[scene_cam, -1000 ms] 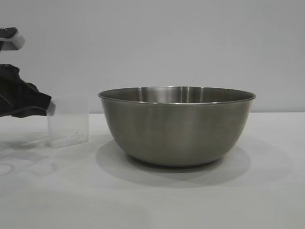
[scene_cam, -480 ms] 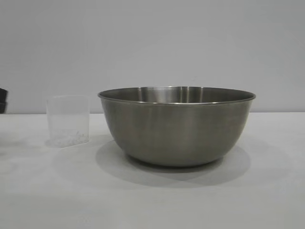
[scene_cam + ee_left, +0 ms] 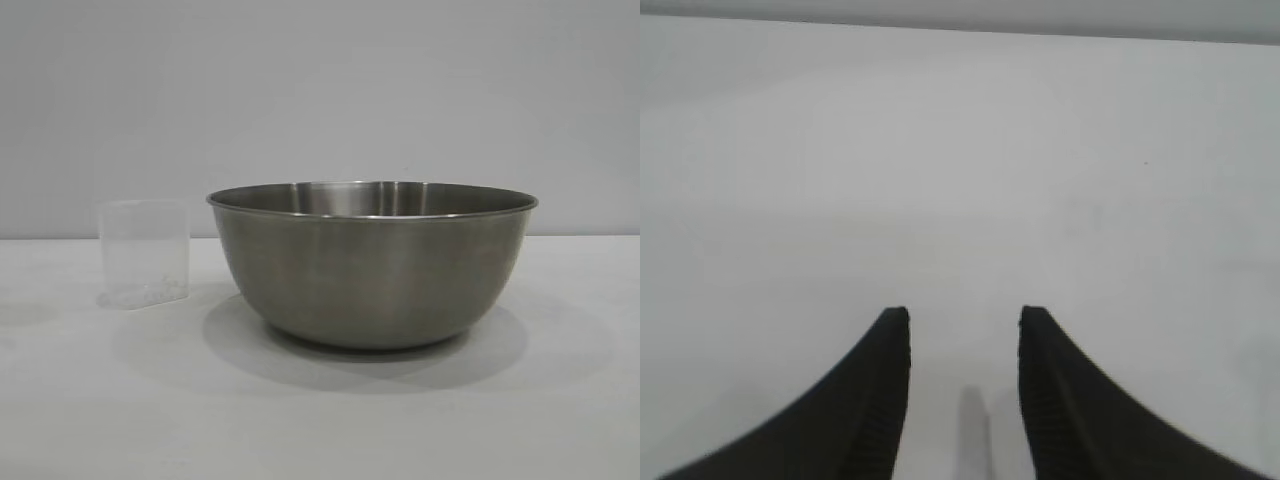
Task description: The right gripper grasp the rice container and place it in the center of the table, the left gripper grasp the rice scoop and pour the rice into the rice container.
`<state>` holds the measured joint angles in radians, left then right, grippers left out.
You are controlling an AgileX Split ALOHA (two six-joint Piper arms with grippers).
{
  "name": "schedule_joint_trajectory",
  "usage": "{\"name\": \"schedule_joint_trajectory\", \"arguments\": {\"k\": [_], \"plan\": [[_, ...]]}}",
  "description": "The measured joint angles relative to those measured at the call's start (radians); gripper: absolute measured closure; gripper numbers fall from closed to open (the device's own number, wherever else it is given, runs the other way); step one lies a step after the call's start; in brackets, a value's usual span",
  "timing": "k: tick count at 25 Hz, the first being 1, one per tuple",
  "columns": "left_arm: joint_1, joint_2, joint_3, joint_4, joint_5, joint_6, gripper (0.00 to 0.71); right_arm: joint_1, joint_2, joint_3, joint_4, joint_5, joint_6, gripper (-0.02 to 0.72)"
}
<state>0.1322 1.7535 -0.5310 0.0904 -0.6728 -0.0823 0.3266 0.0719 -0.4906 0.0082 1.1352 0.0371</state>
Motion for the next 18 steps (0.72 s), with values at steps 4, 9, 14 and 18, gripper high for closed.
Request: {"name": "schedule_joint_trajectory", "arguments": {"k": [4,9,14,18], "plan": [[0.0,-0.226,0.0,-0.002,0.269,-0.002,0.485,0.0,0.0,0.0,0.0,0.0,0.0,0.326],[0.0,-0.517,0.005,-0.002,0.572,-0.002,0.485,0.0,0.0,0.0,0.0,0.0,0.0,0.326],[0.0,-0.8,0.011,-0.01,0.876,-0.006,0.485,0.0,0.0,0.0,0.0,0.0,0.0,0.326],[0.0,-1.001,0.013,-0.038,1.067,-0.006,0.485,0.0,0.0,0.0,0.0,0.0,0.0,0.326]]}}
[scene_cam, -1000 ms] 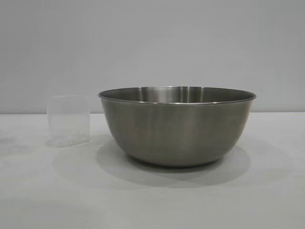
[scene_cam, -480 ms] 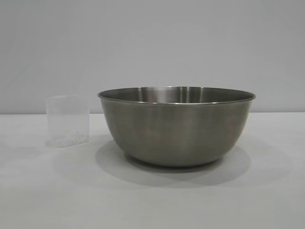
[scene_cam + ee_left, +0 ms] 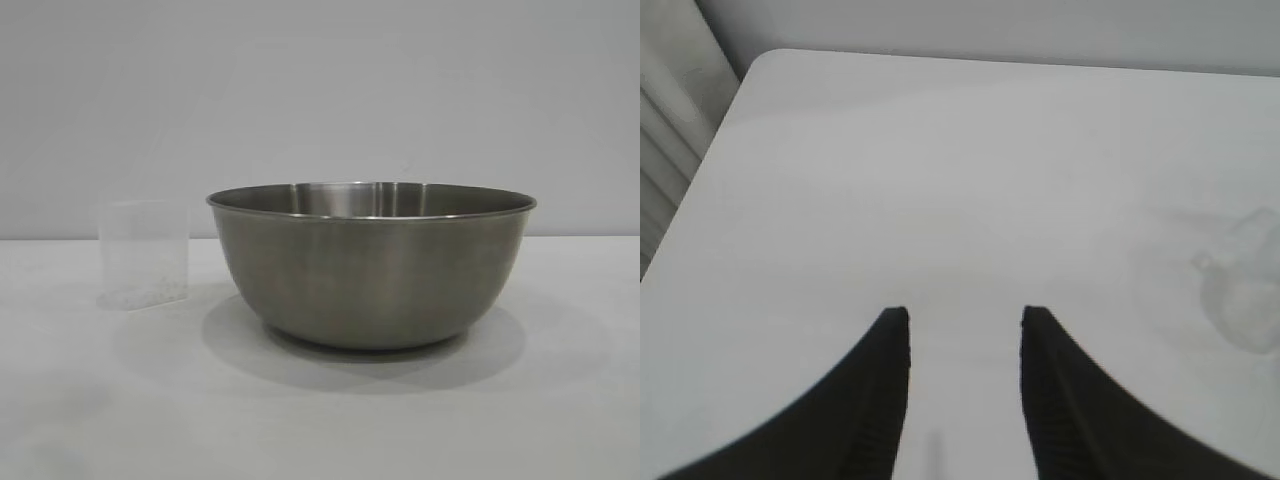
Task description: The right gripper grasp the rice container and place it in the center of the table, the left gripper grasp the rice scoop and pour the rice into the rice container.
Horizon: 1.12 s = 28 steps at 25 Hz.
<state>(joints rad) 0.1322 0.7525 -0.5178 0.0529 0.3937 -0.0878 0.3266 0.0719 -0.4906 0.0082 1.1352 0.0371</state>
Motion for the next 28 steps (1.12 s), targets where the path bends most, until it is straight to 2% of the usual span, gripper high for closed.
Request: {"name": "schedule_joint_trajectory", "arguments": {"k": [7,15,21,28], "plan": [[0.0,-0.268,0.002,-0.018,0.294,0.004,0.485,0.0,0.0,0.0,0.0,0.0,0.0,0.326],[0.0,-0.475,0.002,-0.037,0.574,0.004,0.485,0.0,0.0,0.0,0.0,0.0,0.0,0.326],[0.0,-0.576,0.002,-0.02,0.699,0.043,0.485,0.0,0.0,0.0,0.0,0.0,0.0,0.326],[0.0,-0.59,0.009,-0.015,0.72,0.057,0.485,0.0,0.0,0.0,0.0,0.0,0.0,0.326]]}}
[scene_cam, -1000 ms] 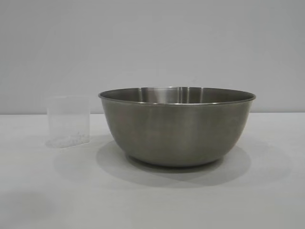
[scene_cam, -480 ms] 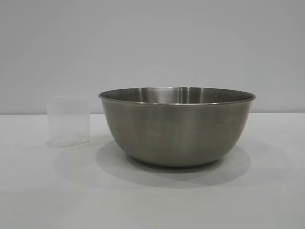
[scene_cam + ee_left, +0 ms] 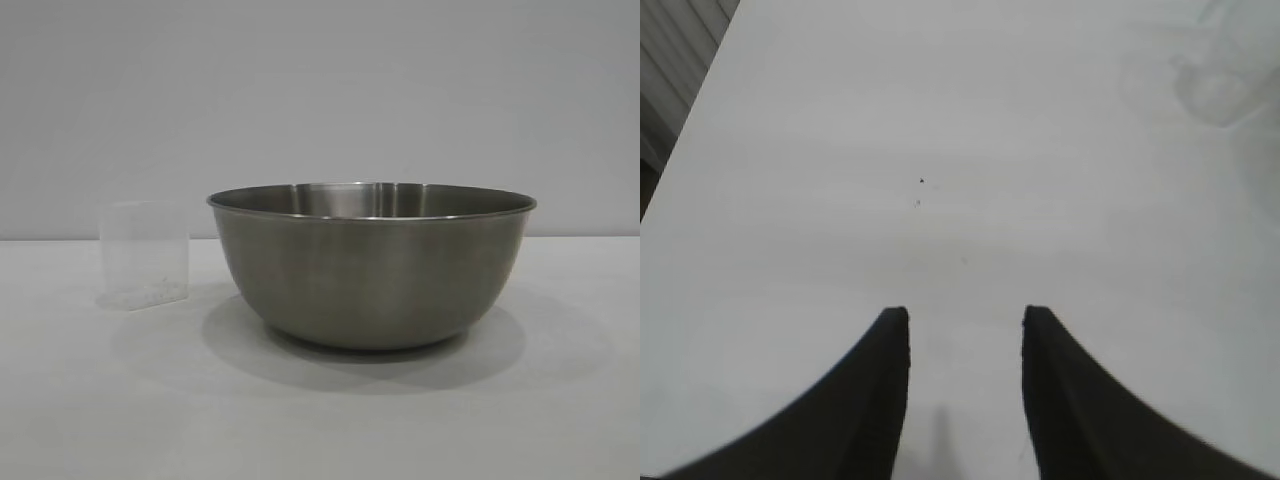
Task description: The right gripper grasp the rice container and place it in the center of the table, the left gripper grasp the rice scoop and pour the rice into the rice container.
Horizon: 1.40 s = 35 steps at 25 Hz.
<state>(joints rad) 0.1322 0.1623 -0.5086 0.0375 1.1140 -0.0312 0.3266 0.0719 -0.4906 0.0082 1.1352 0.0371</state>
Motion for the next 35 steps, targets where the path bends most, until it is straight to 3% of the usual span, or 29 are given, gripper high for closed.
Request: {"name": "schedule_joint_trajectory", "arguments": {"k": [14,35], "plan": [[0.0,-0.176,0.025,-0.023,0.004,0.033,0.485,0.0,0.0,0.0,0.0,0.0,0.0,0.326],[0.0,-0.18,0.025,-0.028,0.006,0.034,0.485,0.0,-0.019,0.0,0.0,0.0,0.0,0.326]]}}
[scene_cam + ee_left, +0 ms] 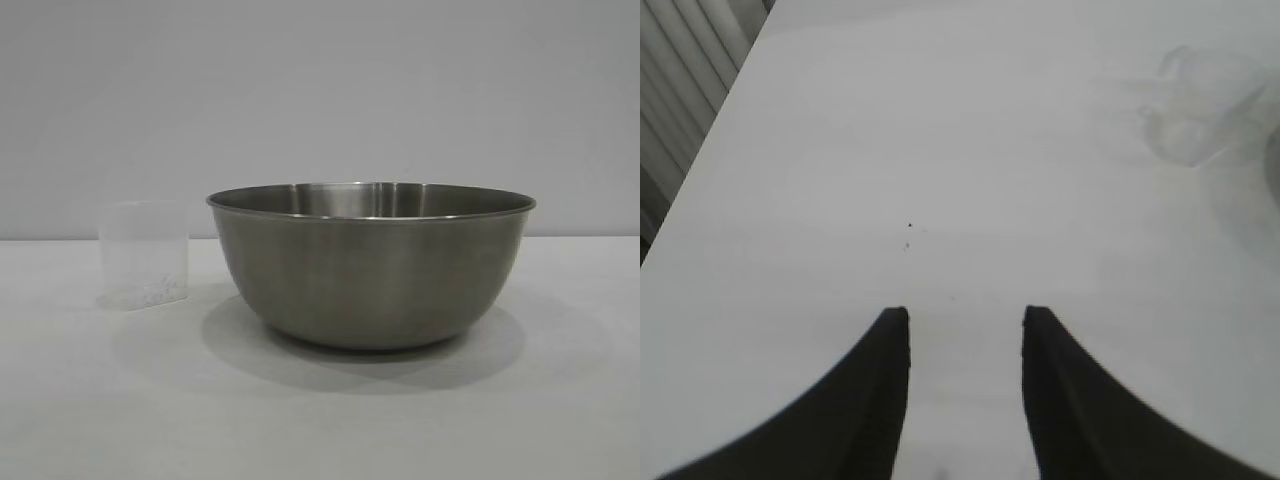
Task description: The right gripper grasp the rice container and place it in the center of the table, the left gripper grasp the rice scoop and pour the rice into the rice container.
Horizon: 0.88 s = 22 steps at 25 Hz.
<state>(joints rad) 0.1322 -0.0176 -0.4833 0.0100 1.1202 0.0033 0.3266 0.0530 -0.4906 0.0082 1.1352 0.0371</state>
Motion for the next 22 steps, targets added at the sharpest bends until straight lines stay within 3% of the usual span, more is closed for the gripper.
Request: {"name": "schedule_joint_trajectory", "arguments": {"k": [22], "plan": [[0.001,-0.001,0.0,0.0,0.0,0.0,0.485,-0.069,-0.069,0.0,0.003,0.009,0.0,0.326]]}}
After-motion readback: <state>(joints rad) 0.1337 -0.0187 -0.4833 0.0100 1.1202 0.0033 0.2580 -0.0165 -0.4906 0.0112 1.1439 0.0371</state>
